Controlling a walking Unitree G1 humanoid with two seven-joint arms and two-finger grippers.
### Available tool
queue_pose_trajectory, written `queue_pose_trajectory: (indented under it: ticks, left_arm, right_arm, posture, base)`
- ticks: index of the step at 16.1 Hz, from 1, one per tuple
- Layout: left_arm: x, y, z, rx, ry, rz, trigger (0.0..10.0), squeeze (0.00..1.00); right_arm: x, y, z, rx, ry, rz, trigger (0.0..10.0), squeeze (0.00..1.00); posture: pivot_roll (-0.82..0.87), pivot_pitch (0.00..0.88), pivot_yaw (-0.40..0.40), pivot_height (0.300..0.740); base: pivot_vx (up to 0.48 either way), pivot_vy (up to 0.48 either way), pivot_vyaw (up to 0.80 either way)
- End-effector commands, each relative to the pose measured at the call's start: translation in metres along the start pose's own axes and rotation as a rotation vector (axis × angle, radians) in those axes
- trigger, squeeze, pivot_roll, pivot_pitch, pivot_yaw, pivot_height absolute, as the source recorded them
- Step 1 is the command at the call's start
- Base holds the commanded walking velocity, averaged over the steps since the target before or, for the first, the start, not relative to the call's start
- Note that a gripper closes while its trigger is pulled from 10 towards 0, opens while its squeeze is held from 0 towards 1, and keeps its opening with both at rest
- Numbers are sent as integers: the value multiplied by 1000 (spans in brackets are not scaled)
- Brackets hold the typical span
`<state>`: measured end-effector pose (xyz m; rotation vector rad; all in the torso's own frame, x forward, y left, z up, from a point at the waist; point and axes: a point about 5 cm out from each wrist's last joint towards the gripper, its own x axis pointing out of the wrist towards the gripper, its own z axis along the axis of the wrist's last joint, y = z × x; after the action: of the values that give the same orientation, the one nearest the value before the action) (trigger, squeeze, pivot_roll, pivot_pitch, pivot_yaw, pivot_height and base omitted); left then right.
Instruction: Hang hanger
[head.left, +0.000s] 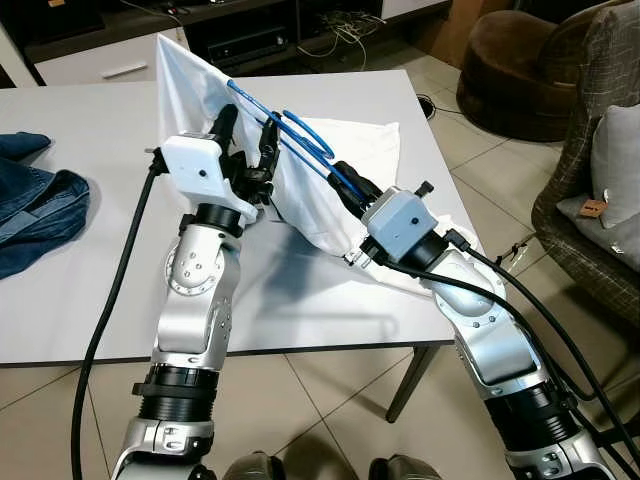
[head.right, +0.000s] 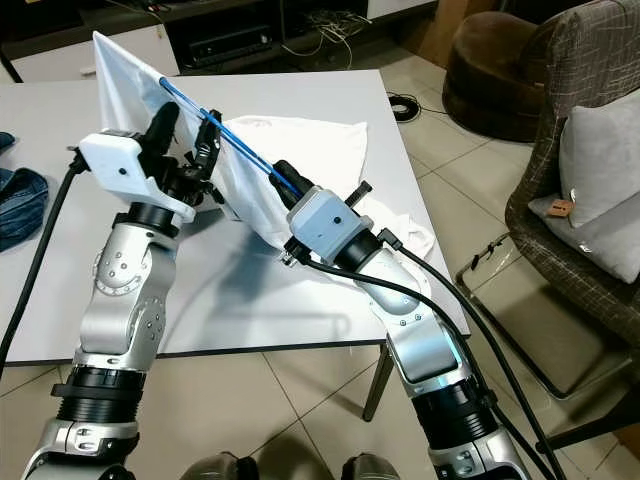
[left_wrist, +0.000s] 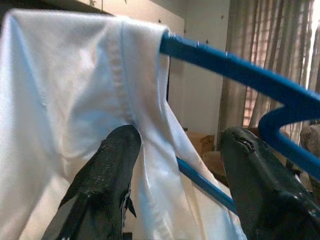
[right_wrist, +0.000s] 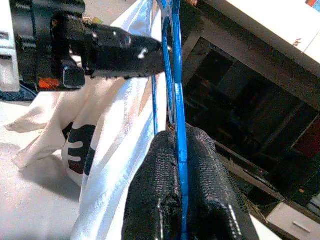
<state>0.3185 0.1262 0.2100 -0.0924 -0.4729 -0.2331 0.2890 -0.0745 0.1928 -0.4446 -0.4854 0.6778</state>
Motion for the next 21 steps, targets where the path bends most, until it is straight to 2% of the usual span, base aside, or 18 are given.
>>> queue_pose_trajectory:
  ticks: [1, 3, 4, 5, 18, 21]
  left_arm:
    - [1, 2, -4, 24, 32, -3, 9490, 0]
    - [2, 4, -3, 24, 23, 15, 7961, 0]
    - [3, 5, -2, 21, 21, 23, 3098, 0]
    - [3, 6, -2, 17, 20, 29, 0, 0]
    - [3, 3, 1, 6, -9, 1, 0, 0]
    - [1, -2, 2, 37, -24, -31, 0, 0]
  right_arm:
    - [2, 1, 10, 5, -53, 7, 10000, 0]
    - [1, 1, 11, 7, -58, 8, 10000, 0]
    - [1, 1, 11, 8, -60, 8, 10000, 0]
    - [1, 1, 12, 8, -63, 9, 10000, 0]
    - [0, 2, 14, 1, -73, 17, 10000, 0]
    - [0, 2, 12, -6, -61, 13, 10000, 0]
  posture:
    - [-73, 50, 52, 740]
    - [-74, 51, 52, 740]
    - [-74, 52, 52, 740]
    - [-74, 53, 52, 740]
    - [-78, 57, 53, 740]
    - [-78, 57, 53, 740]
  base:
    - [0, 0, 0]
    - [0, 0, 0]
    - [0, 0, 0]
    - [0, 0, 0]
    - [0, 0, 0]
    - [0, 0, 0]
